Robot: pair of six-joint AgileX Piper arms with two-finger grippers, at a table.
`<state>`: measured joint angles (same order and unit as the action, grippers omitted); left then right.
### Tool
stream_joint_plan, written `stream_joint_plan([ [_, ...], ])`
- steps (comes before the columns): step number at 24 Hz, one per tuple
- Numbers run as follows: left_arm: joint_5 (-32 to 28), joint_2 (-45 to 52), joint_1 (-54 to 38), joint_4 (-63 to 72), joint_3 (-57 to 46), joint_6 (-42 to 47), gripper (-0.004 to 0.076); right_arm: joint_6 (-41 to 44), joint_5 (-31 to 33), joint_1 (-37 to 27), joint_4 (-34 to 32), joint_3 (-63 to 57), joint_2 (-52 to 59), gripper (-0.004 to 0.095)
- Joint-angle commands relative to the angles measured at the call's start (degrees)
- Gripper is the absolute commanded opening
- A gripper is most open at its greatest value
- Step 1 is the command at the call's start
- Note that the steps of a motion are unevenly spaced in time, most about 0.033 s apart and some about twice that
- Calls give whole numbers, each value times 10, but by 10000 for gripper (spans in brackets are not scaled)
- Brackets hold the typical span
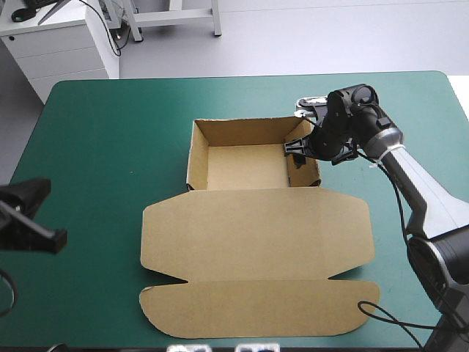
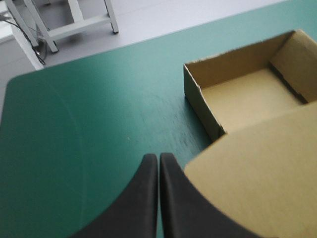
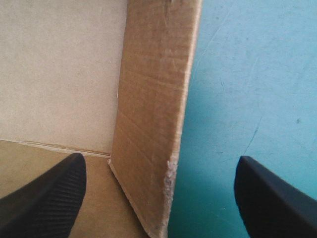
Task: Fold the box
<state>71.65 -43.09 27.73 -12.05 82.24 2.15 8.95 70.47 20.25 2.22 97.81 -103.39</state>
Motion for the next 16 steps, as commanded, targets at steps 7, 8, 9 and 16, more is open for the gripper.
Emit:
stream_joint_plan([
  [7, -120, 284, 4, 90, -347, 1, -8, -13, 2, -1, 9, 13, -27, 721],
  [8, -121, 293, 4, 91, -358, 1, -8, -13, 4, -1, 9, 13, -30, 713],
  [9, -121, 305, 4, 91, -371, 1, -8, -15, 4, -1, 9, 13, -34, 703],
  [16, -127, 315, 4, 92, -385, 1, -8, -30, 3, -1, 9, 13, -39, 369],
])
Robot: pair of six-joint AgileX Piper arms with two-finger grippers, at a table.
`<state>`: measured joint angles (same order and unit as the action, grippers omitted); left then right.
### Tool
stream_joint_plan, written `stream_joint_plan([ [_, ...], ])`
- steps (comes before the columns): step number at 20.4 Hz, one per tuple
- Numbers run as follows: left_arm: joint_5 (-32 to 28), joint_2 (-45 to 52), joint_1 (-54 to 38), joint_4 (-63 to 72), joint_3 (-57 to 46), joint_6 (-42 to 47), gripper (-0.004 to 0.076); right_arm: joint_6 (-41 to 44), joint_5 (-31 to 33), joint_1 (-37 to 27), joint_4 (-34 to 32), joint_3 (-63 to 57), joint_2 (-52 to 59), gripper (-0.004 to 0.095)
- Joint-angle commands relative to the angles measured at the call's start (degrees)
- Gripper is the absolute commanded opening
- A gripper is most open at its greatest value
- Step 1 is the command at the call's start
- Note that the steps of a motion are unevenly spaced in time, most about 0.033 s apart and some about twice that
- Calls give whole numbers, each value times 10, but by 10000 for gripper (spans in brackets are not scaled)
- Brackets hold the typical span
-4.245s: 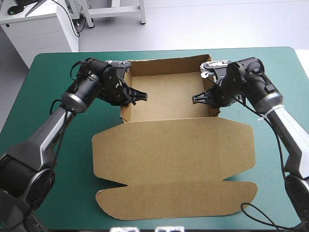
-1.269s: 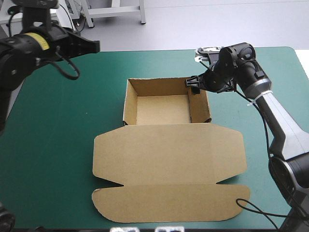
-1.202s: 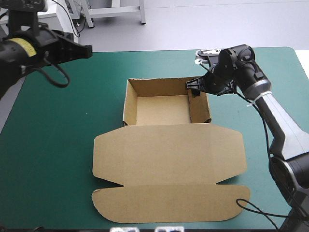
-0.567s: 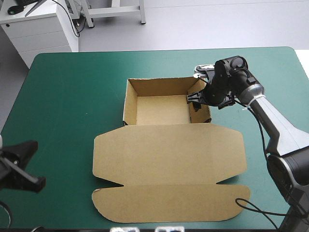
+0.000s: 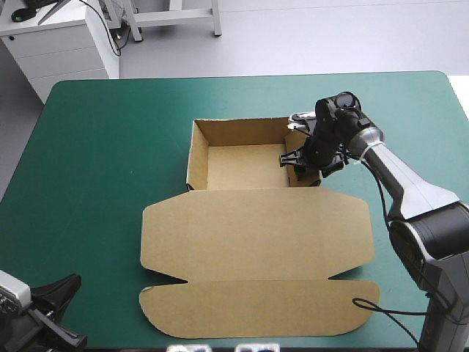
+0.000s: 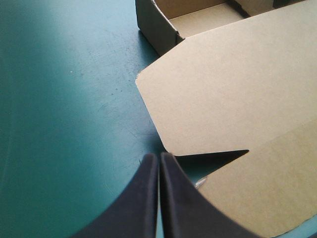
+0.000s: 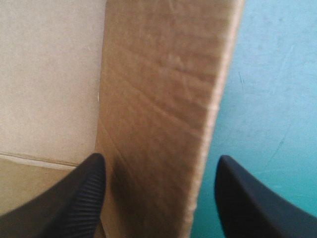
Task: Fold the box
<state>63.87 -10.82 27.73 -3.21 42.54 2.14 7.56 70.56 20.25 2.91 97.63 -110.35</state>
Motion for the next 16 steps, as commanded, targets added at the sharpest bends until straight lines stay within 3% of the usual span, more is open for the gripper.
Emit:
stream_joint_plan([
  [1, -50, -8, 4, 4, 12, 1, -8, -26, 2, -1, 2, 15, 30, 153],
  [2, -50, -8, 4, 5, 12, 1, -8, -32, 3, -1, 2, 15, 30, 12],
  [3, -51, -8, 4, 5, 12, 1, -8, -30, 4, -1, 2, 15, 30, -11],
  [6, -49, -8, 4, -7, 12, 1, -8, -61, 9, -1, 0, 22, 38, -19],
  [9, -47, -8, 4, -11, 12, 1, -8, -71, 9, -16, -50, 80, 67, -19],
  [11, -47, -8, 4, -10, 12, 1, -8, -71, 9, -49, -89, 124, 91, -19],
  [16, -32, -8, 4, -10, 12, 1, -8, -86, 9, -210, -69, 175, 116, -19],
])
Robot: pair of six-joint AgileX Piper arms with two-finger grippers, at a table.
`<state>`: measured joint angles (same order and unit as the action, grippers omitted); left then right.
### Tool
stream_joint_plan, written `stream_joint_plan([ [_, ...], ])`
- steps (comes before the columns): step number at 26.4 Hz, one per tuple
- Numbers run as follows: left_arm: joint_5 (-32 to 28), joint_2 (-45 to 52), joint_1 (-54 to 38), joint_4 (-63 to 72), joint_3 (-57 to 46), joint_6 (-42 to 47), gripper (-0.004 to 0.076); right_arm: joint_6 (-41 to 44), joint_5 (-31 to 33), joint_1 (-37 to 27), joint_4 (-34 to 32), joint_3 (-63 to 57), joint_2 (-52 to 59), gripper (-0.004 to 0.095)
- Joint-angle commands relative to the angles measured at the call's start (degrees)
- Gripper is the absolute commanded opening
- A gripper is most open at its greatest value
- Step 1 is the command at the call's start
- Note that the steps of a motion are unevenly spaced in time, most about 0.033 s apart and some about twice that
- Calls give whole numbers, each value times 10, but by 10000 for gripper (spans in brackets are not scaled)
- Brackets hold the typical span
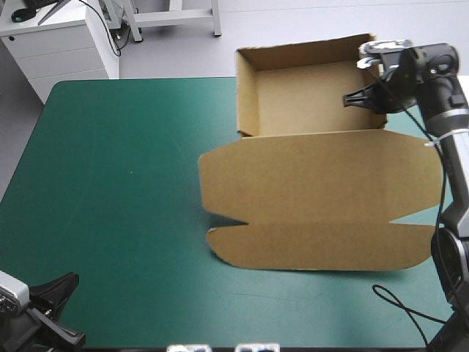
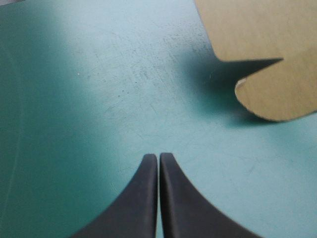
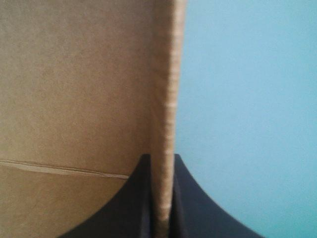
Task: Fold the box
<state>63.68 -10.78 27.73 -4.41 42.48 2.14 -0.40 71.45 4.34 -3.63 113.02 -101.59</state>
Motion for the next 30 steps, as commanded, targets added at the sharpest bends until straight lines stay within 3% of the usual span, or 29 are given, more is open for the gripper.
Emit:
stream_joint_plan([
  [1, -27, -8, 4, 2, 12, 1, -8, -7, 0, -70, -10, 21, 26, -19],
  [5, -31, -8, 4, -19, 12, 0, -8, -17, -14, -182, -13, 21, -8, -19],
  [10, -29, -8, 4, -27, 12, 0, -8, -24, -7, -245, -16, 21, -65, -19],
  [16, -29, -8, 4, -39, 12, 0, -8, -37, 0, -265, -15, 21, -131, -19],
  [22, -29, -8, 4, -44, 12, 0, -8, -43, -1, -268, -60, 21, -173, -18],
  [26, -29, -8, 4, -49, 12, 0, -8, -48, -10, -276, -35, 21, -175, 0],
  [30, -29, -8, 4, -49, 12, 0, -8, -67, 1, -290, 18, 21, -175, 127],
])
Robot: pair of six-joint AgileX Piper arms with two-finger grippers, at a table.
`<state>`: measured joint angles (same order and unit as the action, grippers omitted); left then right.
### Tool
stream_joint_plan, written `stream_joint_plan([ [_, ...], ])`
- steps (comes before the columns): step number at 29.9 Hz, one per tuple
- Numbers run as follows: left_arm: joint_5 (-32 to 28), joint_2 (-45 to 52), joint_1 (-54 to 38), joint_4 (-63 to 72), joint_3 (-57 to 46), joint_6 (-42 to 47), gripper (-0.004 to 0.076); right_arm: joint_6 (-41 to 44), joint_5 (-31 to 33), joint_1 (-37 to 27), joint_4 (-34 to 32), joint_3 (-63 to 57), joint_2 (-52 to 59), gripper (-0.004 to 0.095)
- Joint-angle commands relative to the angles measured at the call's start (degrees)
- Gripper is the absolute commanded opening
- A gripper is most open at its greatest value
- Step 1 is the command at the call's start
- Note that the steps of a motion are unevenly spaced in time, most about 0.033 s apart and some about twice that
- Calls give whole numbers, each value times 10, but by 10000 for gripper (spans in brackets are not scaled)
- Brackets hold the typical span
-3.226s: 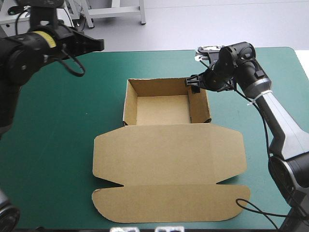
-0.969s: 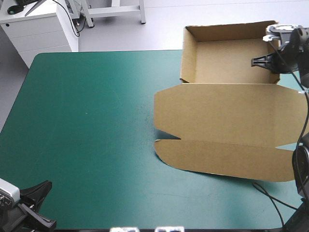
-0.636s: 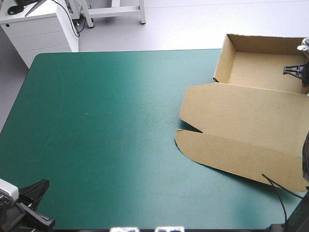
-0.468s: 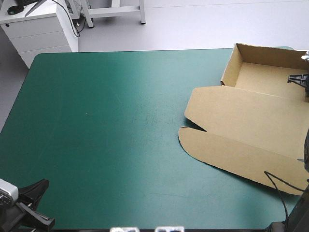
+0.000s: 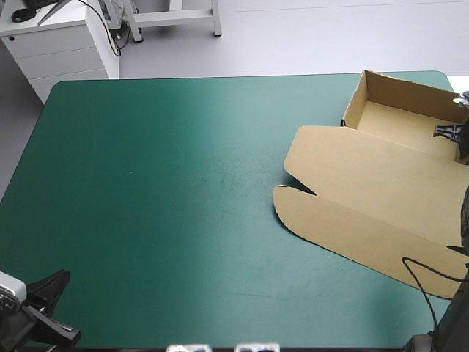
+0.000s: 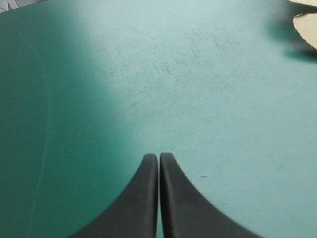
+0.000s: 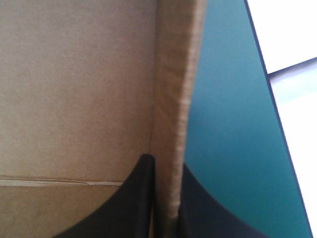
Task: Fold the box
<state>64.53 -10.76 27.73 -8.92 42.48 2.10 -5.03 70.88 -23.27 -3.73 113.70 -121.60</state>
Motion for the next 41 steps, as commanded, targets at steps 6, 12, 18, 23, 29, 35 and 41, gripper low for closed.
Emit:
stream_joint_plan([
  [6, -35, -9, 4, -2, 12, 0, -8, -41, 6, -38, 76, 14, 42, 590],
  [12, -37, -9, 4, -1, 12, 0, -8, -24, 7, -46, 126, 15, 80, 834],
  [18, -40, -9, 4, -1, 12, -3, -8, -36, 7, -45, 227, 12, 182, 832],
  [23, -40, -9, 4, -2, 12, -3, -8, -81, 6, -34, 343, -32, 327, 697],
  [29, -39, -9, 4, 7, 12, 2, -8, -163, -13, 41, 362, -146, 512, 251],
  [35, -39, -9, 4, 38, 12, 2, -8, -191, -64, 105, 337, -281, 688, -20],
  [41, -39, -9, 4, 45, 12, 2, -8, -191, -88, 105, 316, -419, 846, -19],
])
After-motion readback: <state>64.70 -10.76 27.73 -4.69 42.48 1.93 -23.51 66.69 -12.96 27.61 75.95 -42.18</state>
